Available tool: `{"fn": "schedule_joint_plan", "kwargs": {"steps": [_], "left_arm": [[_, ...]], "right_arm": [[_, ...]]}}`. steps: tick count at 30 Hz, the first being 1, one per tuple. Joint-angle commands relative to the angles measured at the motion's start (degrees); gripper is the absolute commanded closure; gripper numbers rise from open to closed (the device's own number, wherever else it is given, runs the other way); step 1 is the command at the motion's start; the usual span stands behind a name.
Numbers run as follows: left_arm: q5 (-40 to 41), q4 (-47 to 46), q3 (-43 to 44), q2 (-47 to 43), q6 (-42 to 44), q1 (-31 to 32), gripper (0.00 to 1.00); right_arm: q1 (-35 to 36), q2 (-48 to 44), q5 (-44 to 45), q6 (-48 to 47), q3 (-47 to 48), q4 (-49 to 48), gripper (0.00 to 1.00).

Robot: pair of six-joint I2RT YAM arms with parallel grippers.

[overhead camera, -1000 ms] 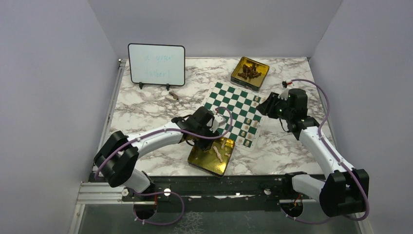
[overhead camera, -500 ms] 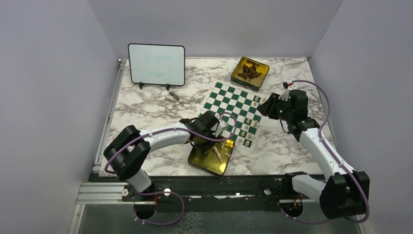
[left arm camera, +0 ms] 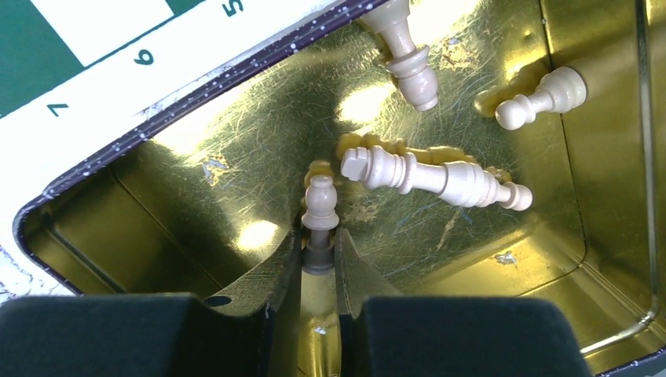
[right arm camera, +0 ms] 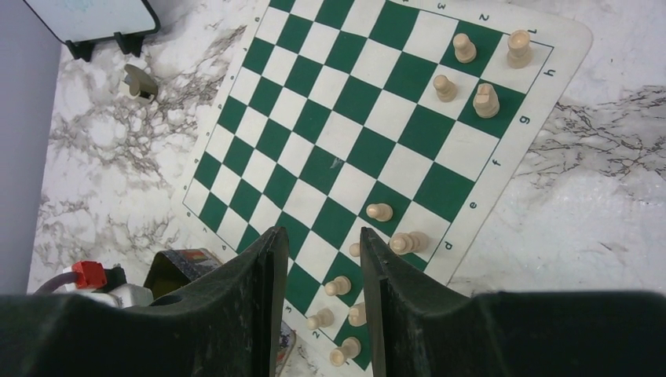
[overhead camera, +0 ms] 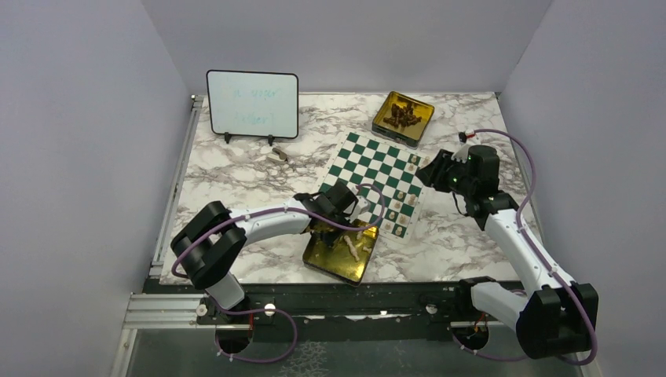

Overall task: Set up the chess pieces on the board
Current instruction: Pick up the chess piece from the storage box.

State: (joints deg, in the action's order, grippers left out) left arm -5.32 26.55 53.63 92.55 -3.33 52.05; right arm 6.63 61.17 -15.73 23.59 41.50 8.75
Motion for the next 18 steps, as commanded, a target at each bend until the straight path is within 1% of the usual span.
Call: {"fn": "schedule_joint_plan", "kwargs": {"steps": [1, 6, 9, 13, 18], "left_arm": [[2.9, 0.5, 1.0, -2.5, -0.3, 0.4, 0.91], [4.8, 0.2, 1.3, -6.1, -0.7, 0.4, 0.93], [6.0, -0.7, 1.0, -9.0, -0.9, 0.4, 0.94], [7.3, -3.3, 0.2, -13.0, -2.1, 0.4, 0.95], [6.3, -8.1, -1.5, -18.3, -3.4, 0.4, 0.95]], "right_arm": [[-0.1, -1.3, -1.6, 1.3, 0.0, 0.6, 0.56], [-0.1, -1.1, -6.9, 2.6, 0.3, 0.3, 0.56], [-0.1, -0.4, -11.1, 5.4, -0.1, -0.8, 0.56], [-0.1, 1.7, -19.0, 10.2, -1.4, -5.0, 0.56], [1.1, 4.6, -26.1, 11.6, -1.3, -5.9, 0.57]]}}
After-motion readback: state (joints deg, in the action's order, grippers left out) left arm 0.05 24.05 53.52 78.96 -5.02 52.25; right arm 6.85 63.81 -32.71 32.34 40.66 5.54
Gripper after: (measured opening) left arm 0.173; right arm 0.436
